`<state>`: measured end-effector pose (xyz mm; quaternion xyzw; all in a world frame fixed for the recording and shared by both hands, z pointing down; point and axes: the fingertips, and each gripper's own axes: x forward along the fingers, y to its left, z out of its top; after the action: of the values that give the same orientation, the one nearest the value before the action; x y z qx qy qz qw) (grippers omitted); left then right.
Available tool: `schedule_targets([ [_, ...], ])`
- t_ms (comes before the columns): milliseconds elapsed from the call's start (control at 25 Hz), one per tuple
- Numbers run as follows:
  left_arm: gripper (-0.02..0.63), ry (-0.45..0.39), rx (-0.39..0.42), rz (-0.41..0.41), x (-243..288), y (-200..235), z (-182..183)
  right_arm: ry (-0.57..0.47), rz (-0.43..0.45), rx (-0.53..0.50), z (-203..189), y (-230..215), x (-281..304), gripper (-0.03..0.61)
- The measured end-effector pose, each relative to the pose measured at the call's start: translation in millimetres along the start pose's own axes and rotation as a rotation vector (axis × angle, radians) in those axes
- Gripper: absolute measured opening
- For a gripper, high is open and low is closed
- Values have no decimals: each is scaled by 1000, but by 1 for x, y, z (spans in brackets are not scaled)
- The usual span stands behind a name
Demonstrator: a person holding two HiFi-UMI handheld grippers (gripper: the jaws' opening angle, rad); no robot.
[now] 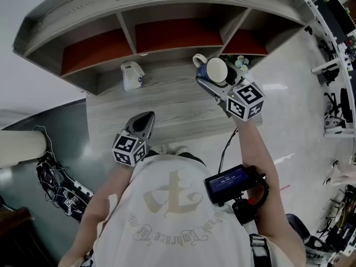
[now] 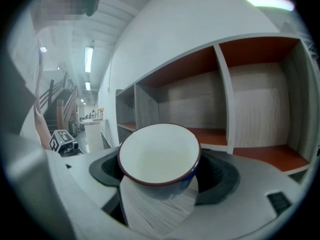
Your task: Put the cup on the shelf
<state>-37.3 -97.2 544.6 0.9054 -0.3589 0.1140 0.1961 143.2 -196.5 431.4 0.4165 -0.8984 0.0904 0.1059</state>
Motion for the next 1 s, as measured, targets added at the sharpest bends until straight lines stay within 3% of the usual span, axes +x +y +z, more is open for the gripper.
schedule_targets([
  [640,2,-21,-29,43,-13,12,2,0,14,-52,63,-14,45,410],
  [1000,2,-38,-51,87,-19,27,1,19,10,-58,81,-20,80,410],
])
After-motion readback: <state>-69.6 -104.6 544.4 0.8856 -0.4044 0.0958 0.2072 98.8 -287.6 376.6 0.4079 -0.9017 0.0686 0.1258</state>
